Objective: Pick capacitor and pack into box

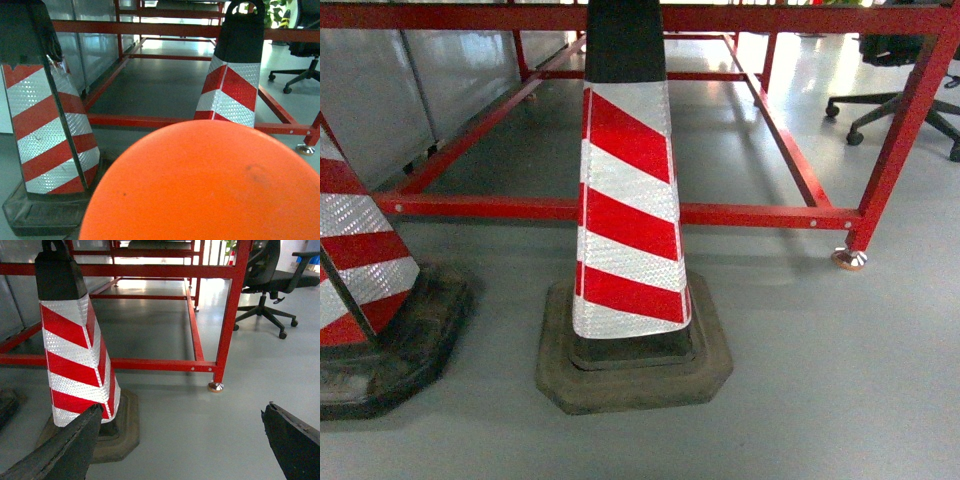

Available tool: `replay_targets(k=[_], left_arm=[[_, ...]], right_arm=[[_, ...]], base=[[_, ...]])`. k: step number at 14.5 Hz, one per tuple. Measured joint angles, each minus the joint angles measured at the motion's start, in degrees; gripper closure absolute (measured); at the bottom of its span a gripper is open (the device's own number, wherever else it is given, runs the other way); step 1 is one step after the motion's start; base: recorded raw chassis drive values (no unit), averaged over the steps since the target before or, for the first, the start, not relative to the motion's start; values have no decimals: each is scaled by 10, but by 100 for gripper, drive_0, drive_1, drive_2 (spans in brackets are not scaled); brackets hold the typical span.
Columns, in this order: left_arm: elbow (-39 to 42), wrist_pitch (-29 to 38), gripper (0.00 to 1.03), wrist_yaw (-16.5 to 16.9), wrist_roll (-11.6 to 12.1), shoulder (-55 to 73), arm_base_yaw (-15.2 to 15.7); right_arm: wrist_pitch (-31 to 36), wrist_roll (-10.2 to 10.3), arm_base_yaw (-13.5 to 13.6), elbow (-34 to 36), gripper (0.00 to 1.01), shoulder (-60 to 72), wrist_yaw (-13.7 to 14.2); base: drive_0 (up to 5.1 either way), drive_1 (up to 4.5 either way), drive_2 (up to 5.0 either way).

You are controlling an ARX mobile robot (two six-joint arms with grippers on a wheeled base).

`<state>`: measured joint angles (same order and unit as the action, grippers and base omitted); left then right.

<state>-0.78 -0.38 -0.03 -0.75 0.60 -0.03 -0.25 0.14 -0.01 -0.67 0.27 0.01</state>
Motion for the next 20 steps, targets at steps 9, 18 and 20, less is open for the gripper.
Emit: replay_targets(k=[9, 18, 20], left_arm=[[0, 0, 60, -1, 2, 0, 0], [0, 0, 60, 0, 2, 0, 0], [0, 0, 60, 0, 2, 0, 0]], right_arm=[[-1, 0, 0, 0, 3, 0, 0], [-1, 1, 0, 0, 3, 0, 0], [0, 0, 0, 0, 3, 0, 0]], base=[[0, 0, 0], [0, 0, 0], [0, 0, 0]])
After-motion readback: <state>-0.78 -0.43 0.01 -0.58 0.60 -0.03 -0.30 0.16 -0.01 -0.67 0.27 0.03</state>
